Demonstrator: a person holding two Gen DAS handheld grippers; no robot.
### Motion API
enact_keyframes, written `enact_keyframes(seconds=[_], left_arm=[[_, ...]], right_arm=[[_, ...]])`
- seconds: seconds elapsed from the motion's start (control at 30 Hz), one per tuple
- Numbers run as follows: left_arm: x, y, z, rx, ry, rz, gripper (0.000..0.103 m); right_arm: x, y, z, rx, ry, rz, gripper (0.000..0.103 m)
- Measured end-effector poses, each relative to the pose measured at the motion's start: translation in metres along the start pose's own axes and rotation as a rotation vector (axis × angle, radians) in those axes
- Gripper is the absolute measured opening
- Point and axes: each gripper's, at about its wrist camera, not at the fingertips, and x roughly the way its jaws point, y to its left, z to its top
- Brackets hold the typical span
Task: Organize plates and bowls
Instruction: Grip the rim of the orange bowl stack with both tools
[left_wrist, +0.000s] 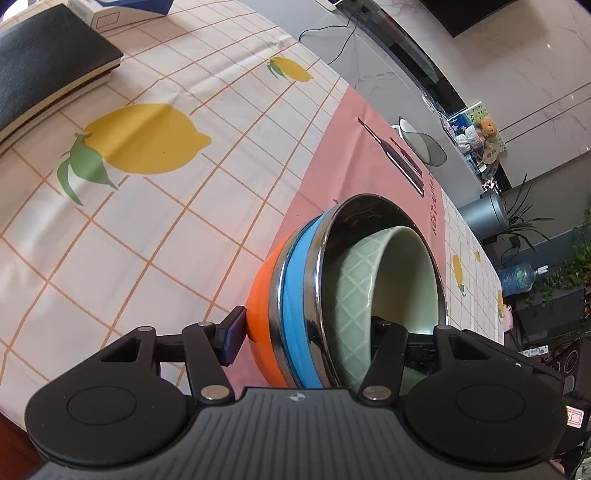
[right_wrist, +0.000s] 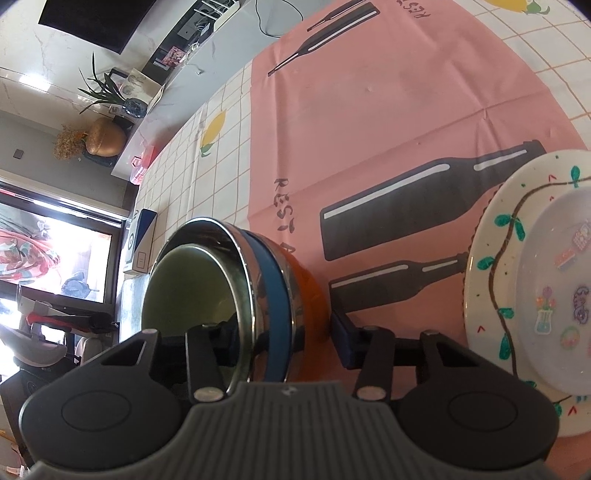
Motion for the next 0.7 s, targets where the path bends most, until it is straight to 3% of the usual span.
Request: enact_keyframes(seconds=[0.4,0.7], left_arm=[[-0.005,-0.007,-0.001,0.011,-0.017,-0.011,0.064],[-0.006,-0.051,-0.011,0.043,0.005,-0.059,0.064]], right_arm=[[-0.007,0.0,-0.001,-0.002,-0.009,0.004,0.04],[-0.047,-0.005,0.008,-0.007,-0.042,-0.027,0.04]])
